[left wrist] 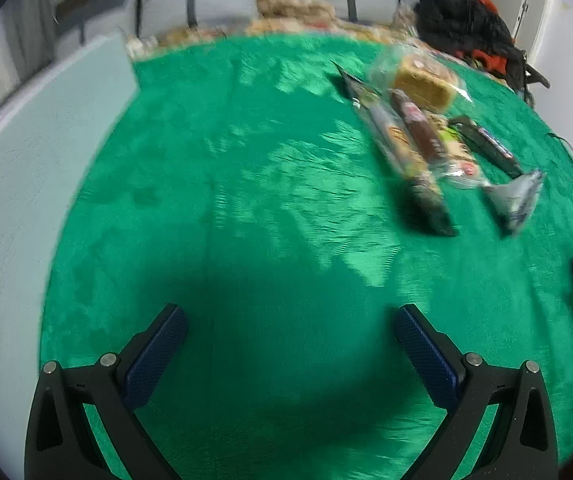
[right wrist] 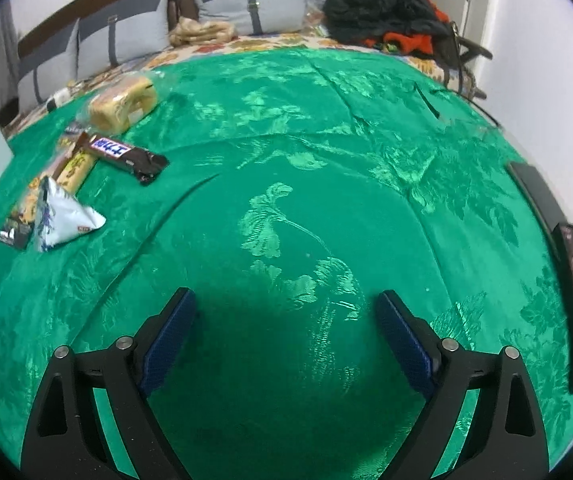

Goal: Organize snacks
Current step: 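Reach the left gripper to the black Astavt pack while the right reaches the silver foil pack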

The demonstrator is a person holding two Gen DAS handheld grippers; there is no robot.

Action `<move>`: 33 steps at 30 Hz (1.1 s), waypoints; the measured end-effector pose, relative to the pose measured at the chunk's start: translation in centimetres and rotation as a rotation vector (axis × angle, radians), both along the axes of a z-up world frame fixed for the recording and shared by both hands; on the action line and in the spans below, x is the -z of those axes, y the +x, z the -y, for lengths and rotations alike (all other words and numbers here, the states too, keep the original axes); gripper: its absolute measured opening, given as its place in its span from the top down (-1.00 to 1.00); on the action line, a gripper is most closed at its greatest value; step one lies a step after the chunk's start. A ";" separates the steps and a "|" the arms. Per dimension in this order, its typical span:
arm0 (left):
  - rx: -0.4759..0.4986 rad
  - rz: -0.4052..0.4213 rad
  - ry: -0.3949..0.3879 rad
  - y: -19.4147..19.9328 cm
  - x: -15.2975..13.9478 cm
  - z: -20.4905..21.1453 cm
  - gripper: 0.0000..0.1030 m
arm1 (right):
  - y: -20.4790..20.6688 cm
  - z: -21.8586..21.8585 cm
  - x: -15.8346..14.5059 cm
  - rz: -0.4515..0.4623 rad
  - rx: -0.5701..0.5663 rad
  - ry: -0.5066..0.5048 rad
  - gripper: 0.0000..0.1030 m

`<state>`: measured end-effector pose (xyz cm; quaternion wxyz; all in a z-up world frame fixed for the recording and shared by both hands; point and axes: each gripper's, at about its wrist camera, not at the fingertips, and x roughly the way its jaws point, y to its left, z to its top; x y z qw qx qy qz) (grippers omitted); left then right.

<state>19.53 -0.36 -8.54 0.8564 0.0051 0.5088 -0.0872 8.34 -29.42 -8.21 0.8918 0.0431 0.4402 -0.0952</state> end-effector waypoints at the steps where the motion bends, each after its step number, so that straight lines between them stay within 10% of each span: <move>1: 0.011 -0.003 -0.084 0.4 -0.8 0.3 -0.96 | 0.0 0.1 0.0 0.001 0.001 0.005 -0.82; 5: 0.063 0.042 -0.156 2.8 -3.7 3.4 -0.96 | -0.1 0.2 0.0 0.002 0.002 0.005 -0.82; 10: 0.142 -0.029 0.020 7.0 -2.3 9.0 -0.85 | 0.0 0.2 0.0 0.003 0.002 0.007 -0.82; 15: 0.170 -0.028 0.086 7.3 -1.0 10.3 0.40 | 0.0 0.2 0.0 0.003 0.002 0.007 -0.82; 19: 0.136 -0.012 0.051 5.3 -1.0 8.0 0.47 | -0.1 0.2 0.0 0.003 0.002 0.007 -0.82; 26: 0.070 -0.053 -0.018 -4.7 -1.1 1.1 0.39 | -0.1 0.2 0.0 0.004 0.002 0.007 -0.82; 30: 0.065 -0.072 -0.049 -9.1 -1.6 -1.5 -0.70 | -0.1 0.2 0.0 0.004 0.002 0.007 -0.82; 33: 0.081 -0.043 -0.054 -9.2 -2.6 -1.8 -0.70 | -0.1 0.2 0.0 0.004 0.002 0.007 -0.82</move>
